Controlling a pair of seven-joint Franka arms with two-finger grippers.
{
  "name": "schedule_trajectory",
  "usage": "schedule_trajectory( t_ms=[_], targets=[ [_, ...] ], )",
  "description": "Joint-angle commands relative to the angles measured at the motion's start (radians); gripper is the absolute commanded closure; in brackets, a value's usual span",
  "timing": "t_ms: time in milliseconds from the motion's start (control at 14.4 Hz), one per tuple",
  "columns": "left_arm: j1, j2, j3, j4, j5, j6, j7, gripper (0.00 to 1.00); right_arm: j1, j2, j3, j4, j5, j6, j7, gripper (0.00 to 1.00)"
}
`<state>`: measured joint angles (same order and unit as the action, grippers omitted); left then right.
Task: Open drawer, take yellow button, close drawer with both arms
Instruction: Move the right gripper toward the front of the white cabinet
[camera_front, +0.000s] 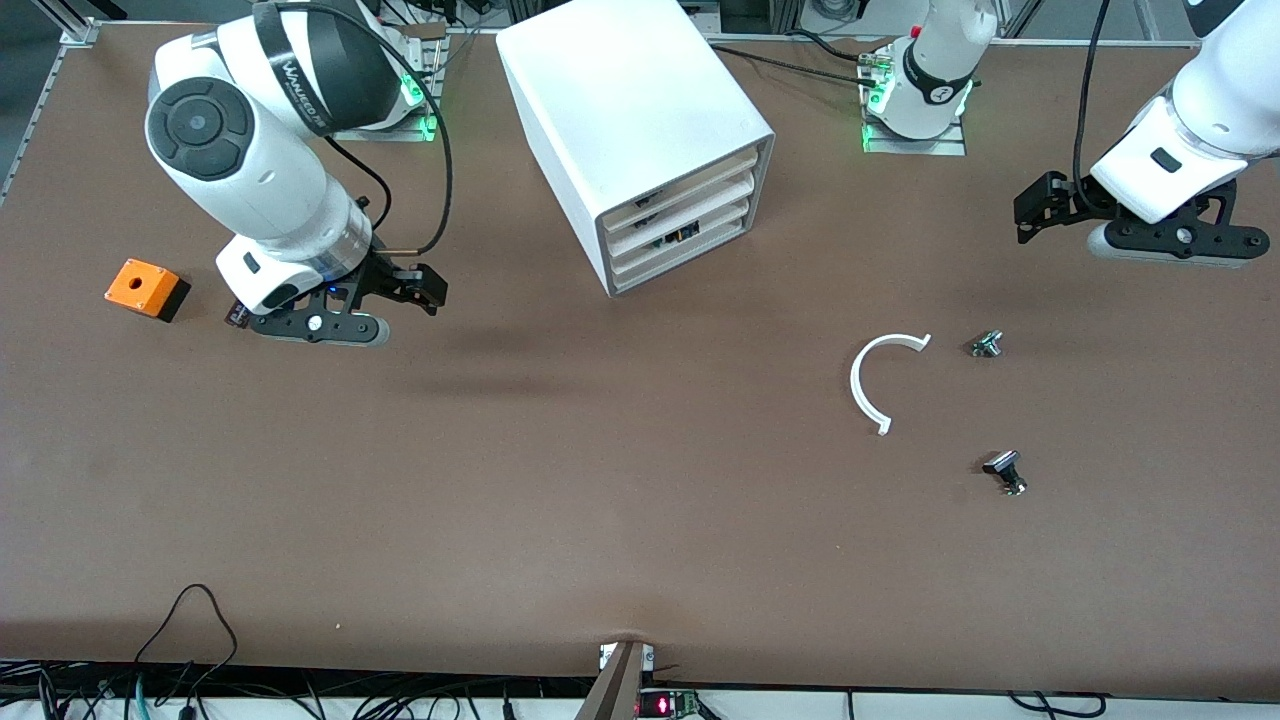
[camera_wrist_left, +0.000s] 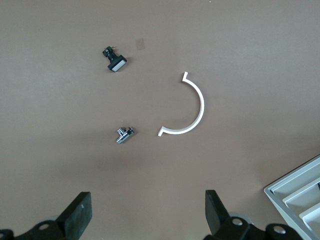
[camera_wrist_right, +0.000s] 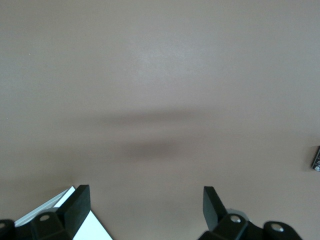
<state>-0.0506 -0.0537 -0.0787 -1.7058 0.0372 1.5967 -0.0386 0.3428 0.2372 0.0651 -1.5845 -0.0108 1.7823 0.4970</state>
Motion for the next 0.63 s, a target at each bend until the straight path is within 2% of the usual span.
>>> schedule_trajectory(
  t_ms=[0,208,417,556],
  targets=[
    [0.006,0.018,-0.004,0.034,-0.006,-0.017,0.0,0.0,0.021,0.03,-0.007,0.038,0.011,-0.001,0.034,0.0],
    [-0.008,0.026,-0.01,0.032,-0.061,-0.068,0.003,0.0,0.033,0.048,-0.007,0.054,0.011,0.003,0.055,0.0],
    [-0.014,0.096,-0.036,0.026,-0.251,-0.197,0.054,0.0,0.036,0.065,-0.007,0.061,0.011,0.006,0.055,0.0],
    [-0.003,0.161,-0.036,0.023,-0.4,-0.193,0.144,0.02,0.038,0.073,-0.007,0.063,0.011,0.008,0.057,0.0]
  ],
)
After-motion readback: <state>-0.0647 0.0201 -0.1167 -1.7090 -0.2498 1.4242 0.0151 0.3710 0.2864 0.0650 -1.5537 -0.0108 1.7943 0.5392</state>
